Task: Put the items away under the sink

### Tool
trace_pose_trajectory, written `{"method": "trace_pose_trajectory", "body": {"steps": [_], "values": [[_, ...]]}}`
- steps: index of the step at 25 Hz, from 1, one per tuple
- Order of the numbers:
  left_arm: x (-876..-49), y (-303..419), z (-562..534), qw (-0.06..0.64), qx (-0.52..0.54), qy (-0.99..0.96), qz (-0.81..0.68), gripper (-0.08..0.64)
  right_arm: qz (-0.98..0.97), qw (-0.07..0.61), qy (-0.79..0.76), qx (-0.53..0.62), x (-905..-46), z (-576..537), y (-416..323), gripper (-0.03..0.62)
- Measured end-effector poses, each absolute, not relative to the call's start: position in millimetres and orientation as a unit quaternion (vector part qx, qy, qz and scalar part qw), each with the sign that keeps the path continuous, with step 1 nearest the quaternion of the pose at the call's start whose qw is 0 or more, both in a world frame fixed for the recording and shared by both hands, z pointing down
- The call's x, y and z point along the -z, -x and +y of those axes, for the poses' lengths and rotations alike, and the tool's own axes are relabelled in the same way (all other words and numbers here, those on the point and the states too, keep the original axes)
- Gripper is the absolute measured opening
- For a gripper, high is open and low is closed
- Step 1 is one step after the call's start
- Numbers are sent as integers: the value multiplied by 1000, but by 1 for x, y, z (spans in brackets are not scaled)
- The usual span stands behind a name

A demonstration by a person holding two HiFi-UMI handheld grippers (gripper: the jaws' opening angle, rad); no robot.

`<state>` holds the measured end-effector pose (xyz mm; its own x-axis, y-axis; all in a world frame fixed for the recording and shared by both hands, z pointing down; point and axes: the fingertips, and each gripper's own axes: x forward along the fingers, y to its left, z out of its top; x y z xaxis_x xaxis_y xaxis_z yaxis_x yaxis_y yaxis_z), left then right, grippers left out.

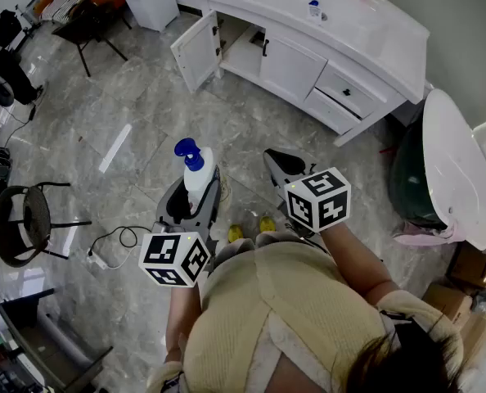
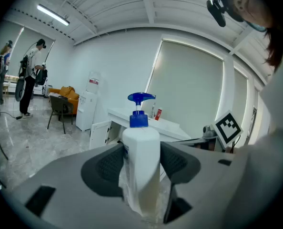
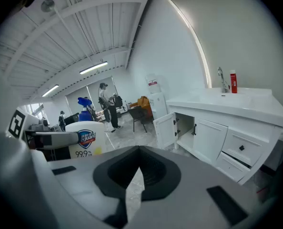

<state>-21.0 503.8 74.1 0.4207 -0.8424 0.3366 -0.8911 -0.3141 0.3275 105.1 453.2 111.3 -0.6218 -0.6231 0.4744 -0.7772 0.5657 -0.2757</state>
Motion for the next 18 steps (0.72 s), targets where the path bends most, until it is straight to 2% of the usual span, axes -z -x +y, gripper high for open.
{"method": "trace_pose_trajectory", "body": {"steps": [5,18], "values": [[-77,6,495,237,-56,-807,-537,267,-870,152,-397,-251,-112,445,-119,25],[-86,-41,463,252,-58,-801,-539,266,-879,177,-367,-249,-124,411,-153,25]]}}
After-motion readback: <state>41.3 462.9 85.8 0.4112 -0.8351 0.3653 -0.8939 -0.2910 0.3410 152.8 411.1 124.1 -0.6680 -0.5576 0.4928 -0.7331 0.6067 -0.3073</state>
